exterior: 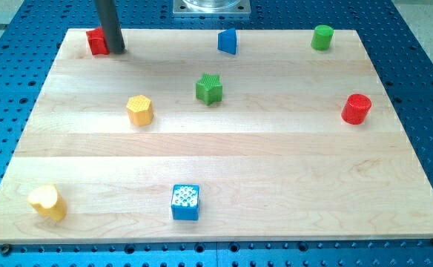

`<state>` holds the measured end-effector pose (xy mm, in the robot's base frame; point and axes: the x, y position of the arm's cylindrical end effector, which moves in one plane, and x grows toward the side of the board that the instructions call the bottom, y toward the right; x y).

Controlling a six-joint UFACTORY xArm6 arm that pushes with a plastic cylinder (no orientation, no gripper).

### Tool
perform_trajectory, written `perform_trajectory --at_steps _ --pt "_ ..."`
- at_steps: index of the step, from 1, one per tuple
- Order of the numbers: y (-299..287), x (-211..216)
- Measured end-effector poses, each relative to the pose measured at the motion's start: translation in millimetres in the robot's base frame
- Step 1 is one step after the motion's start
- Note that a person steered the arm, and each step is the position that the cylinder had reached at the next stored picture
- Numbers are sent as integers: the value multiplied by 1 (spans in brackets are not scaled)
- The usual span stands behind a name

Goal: Move the green circle to the bottom right of the blue triangle

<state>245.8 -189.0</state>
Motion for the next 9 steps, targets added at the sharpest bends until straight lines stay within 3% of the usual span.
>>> perform_trajectory --at_steps 2,4,5,6,7,8,9 --pt "18 25" --pt "182 65" --pt "222 78" --pt "323 89" --pt "449 64" --pt "521 -5" --pt "509 -25"
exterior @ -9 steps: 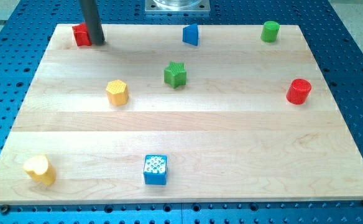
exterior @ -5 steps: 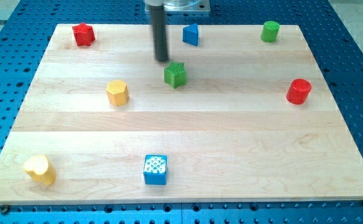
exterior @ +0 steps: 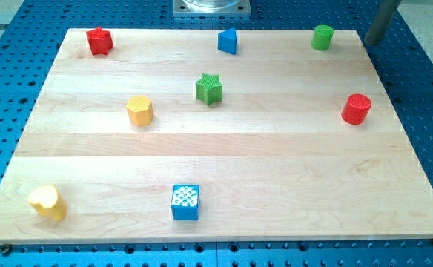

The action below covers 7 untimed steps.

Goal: Move the green circle to the bottom right of the blue triangle

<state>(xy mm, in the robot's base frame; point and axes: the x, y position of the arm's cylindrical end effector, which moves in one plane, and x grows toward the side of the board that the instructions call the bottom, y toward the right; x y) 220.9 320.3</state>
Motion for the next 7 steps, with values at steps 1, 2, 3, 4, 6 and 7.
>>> perform_trajectory --at_steps 1,2,3,4,6,7 --pt "-22 -23" --pt "-60 -29" --pt "-65 -29" --pt "-140 46" --pt "-185 194" --pt "-161 260"
